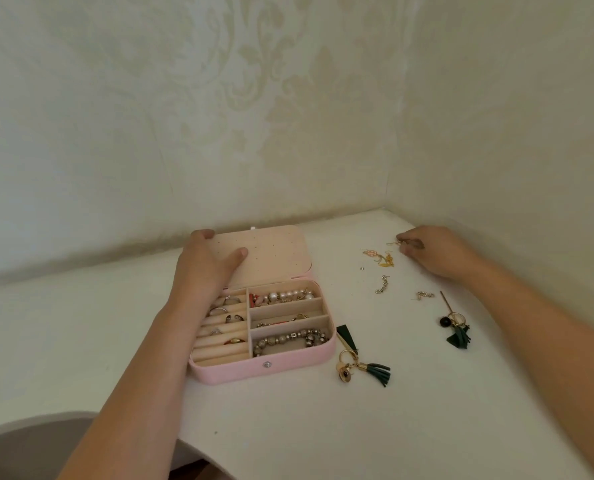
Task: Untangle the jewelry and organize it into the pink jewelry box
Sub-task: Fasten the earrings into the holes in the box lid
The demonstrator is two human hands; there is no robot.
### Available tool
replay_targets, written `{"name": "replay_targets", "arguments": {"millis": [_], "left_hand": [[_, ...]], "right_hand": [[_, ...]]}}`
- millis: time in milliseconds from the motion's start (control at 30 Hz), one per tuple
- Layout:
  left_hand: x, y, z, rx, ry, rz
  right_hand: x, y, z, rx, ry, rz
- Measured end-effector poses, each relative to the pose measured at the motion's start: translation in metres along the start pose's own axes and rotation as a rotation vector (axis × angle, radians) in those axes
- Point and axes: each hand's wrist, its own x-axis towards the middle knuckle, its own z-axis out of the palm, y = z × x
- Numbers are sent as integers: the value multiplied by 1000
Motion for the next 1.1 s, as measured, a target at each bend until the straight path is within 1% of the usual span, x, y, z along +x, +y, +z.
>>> {"name": "replay_targets", "arguments": {"millis": [133,200,367,600,700,867,967,1100], "left_hand": [[-1,0,-1,-36,18,7],[-2,-1,-4,-79,48,25],[-7,1,-9,-165,108,64],[-8,-3,-9,-282,169,63],[-9,-5,-10,-291,193,76],[-10,-6,-9,-334,208,50],[-9,-7,-9,-354,212,41],[-9,-6,-10,-359,221,44]], "right_hand": [[6,3,2,88,118,-32],[10,3,3,94,141,-36],[11,2,1,126,58,9],[4,-5,-1,60,62,58],[-2,-15,-11,153,117,29],[-16,-42,-27,381,177,-105],[-26,-67,-34,536,141,-185],[-36,-100,-41,685,38,-271]]}}
